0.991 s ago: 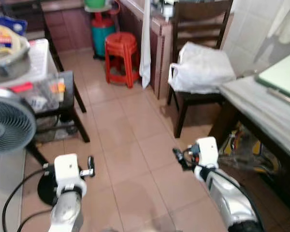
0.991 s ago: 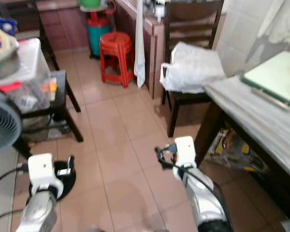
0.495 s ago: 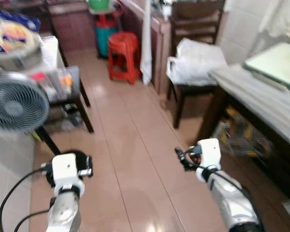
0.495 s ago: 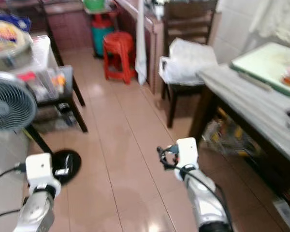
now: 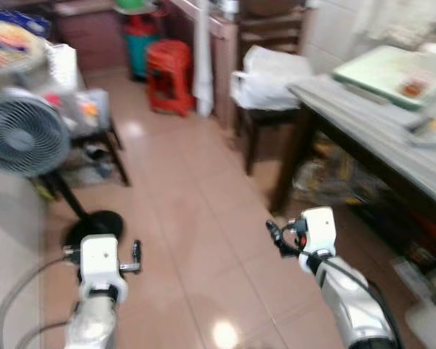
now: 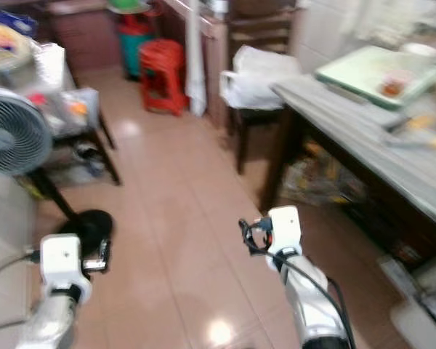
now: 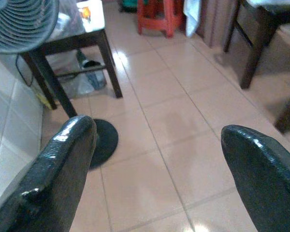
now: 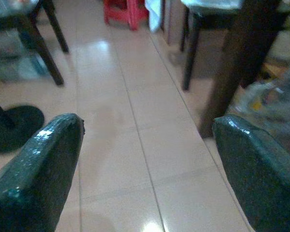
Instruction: Setting the table
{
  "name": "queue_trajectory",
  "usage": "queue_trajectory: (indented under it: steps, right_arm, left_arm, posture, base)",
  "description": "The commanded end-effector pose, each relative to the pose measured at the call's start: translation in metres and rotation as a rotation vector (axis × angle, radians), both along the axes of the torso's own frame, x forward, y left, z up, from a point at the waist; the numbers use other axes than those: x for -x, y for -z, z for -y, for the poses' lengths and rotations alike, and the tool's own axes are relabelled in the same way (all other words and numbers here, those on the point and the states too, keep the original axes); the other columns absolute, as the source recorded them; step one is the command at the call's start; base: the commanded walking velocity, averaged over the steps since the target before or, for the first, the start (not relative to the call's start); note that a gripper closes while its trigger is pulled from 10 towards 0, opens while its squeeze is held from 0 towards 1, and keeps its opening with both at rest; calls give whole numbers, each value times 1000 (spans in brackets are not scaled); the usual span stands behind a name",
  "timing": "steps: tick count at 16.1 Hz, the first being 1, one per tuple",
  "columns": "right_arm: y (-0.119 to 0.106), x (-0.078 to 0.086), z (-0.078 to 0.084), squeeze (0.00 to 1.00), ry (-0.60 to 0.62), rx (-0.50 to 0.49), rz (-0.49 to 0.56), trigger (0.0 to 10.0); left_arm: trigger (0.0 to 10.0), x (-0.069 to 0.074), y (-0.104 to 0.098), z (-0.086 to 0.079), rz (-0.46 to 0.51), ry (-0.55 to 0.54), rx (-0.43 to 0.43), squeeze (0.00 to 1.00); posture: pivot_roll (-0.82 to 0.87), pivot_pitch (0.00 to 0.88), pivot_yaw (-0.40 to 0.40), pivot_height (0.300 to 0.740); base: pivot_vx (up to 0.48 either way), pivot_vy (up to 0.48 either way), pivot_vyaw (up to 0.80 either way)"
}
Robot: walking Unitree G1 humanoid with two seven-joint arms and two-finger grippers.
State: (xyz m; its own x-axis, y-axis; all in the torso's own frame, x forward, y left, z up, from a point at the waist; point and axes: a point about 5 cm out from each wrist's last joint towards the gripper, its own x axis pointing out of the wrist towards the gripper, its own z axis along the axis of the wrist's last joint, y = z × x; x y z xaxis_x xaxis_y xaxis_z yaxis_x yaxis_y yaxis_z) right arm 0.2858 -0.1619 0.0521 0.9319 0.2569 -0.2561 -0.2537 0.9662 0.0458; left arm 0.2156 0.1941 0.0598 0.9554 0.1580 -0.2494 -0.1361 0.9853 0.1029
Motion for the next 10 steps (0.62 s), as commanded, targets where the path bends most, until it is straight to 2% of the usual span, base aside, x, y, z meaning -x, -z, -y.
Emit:
queue_trajectory:
  steps: [1, 3, 5, 6, 7, 8, 10]
  right_arm:
    - [-10, -4, -5, 0, -13, -6, 45, 10000]
    - [-12, -5, -6, 0, -23, -2, 57, 10000]
    - [-15, -5, -7, 0, -26, 0, 68, 10000]
    - [-16, -5, -7, 0, -24, -2, 71, 10000]
    - [-19, -5, -8, 0, -20, -9, 81, 10000]
    - [-21, -5, -11, 0, -24, -8, 86, 10000]
    - [-21, -4, -10, 0, -22, 11, 86, 10000]
  left_arm:
    - [10000, 8, -2, -7, -20, 24, -21, 0]
    - [10000, 15, -2, -5, -32, 71, -30, 0]
    - [10000, 19, -5, 5, -10, 103, -7, 0]
    - [10000, 19, -6, 7, -5, 104, -4, 0]
    - [10000, 14, -7, 13, 7, 60, 40, 0]
    - [10000, 10, -10, 18, 35, 60, 59, 0]
    - [10000, 5, -13, 19, 65, 38, 99, 0]
  posture:
    - [-8, 93, 5, 740]
    - [-4, 96, 4, 740]
    - [-5, 94, 10, 740]
    - [-5, 94, 10, 740]
    - [-9, 95, 13, 740]
    - [-19, 92, 25, 740]
    - [-24, 86, 36, 740]
  base:
    - [-277, 0, 0]
    - [-264, 0, 0]
    - [0, 0, 0]
    - [0, 0, 0]
    - [0, 0, 0]
    - [0, 0, 0]
    - [0, 0, -731]
